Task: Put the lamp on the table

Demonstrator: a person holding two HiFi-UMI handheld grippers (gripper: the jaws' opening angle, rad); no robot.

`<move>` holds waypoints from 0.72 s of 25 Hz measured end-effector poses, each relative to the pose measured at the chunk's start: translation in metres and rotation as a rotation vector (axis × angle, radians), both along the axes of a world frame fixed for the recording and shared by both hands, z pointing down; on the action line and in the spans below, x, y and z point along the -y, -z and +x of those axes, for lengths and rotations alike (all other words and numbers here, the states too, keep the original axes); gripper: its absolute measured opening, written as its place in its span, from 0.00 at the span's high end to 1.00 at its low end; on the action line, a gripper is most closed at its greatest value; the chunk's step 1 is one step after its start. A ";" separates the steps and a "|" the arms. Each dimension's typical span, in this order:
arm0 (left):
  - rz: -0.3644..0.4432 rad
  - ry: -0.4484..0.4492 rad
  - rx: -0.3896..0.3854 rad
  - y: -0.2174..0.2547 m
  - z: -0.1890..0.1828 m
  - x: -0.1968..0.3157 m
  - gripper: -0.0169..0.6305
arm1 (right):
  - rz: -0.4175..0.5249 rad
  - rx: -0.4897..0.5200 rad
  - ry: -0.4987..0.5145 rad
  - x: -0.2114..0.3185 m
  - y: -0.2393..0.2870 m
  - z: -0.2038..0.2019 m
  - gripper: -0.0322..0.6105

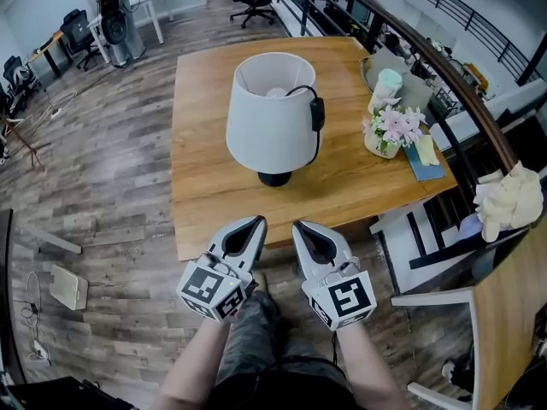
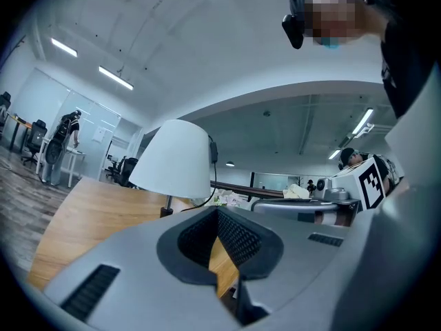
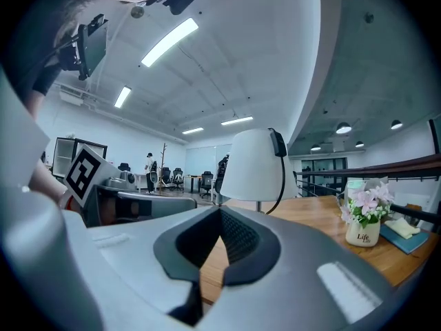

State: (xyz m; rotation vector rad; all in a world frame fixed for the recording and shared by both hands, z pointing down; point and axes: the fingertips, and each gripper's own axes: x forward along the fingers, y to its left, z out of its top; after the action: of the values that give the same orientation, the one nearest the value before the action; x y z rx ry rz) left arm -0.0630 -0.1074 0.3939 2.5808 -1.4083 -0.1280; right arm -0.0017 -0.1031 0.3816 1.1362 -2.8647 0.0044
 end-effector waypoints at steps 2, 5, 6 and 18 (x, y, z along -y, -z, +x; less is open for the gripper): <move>0.008 0.005 0.004 0.006 0.000 -0.005 0.98 | 0.003 0.002 0.001 -0.004 0.005 0.002 0.94; 0.014 0.011 0.015 0.014 0.001 -0.012 0.98 | 0.019 0.000 0.016 -0.011 0.014 0.003 0.94; 0.016 0.013 0.018 0.016 0.002 -0.014 0.98 | 0.023 0.000 0.020 -0.014 0.016 0.004 0.94; 0.054 0.014 0.034 0.056 0.008 -0.052 0.98 | 0.051 0.020 0.043 -0.054 0.050 0.014 0.94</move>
State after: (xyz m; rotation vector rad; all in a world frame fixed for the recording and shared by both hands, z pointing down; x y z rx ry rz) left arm -0.0554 -0.0554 0.3383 2.6292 -1.4539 -0.1256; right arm 0.0125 -0.0496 0.3314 1.0892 -2.9218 -0.0606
